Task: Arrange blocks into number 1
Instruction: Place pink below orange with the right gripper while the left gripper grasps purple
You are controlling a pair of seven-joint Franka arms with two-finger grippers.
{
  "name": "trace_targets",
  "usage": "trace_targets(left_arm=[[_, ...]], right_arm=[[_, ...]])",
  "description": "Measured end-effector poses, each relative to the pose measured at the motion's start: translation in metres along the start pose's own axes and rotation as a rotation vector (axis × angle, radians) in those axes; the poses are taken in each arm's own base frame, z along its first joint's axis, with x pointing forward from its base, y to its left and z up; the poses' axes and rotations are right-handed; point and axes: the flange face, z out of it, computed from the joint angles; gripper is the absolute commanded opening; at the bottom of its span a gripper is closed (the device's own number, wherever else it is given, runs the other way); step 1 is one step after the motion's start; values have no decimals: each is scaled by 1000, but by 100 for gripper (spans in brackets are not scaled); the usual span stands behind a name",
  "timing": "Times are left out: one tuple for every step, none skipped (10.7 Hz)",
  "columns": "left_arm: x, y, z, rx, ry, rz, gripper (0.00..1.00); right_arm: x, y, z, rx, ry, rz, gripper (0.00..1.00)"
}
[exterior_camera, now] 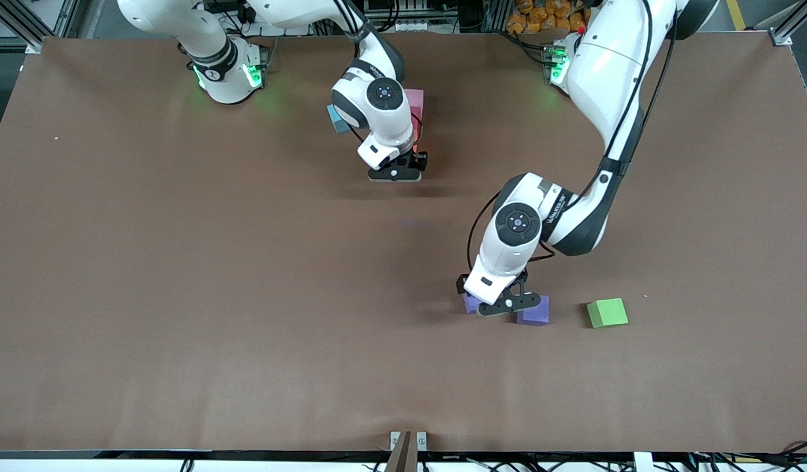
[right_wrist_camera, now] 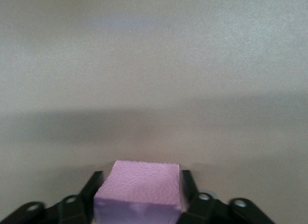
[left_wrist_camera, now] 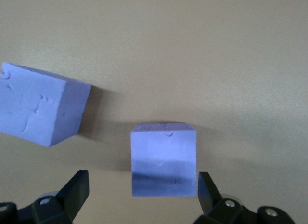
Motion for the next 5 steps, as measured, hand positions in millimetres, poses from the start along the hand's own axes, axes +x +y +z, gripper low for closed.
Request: trace_targets(left_arm=[[-2,4,3,-6,5,6,100],[-4,8,7,-10,7,11,100],[-5,10,11,-12,8,14,100],[-5,11,15,-16,11,15,100],[-3,11,17,-18,18,14,100]], right_arm=[[4,1,-2,3,4,6,100],[11,2,-10,14,13,17,100],[23,7,-23,29,21,37,100],[35,17,-41,42,24,50,100],[49,34,-57,45,24,46,100]])
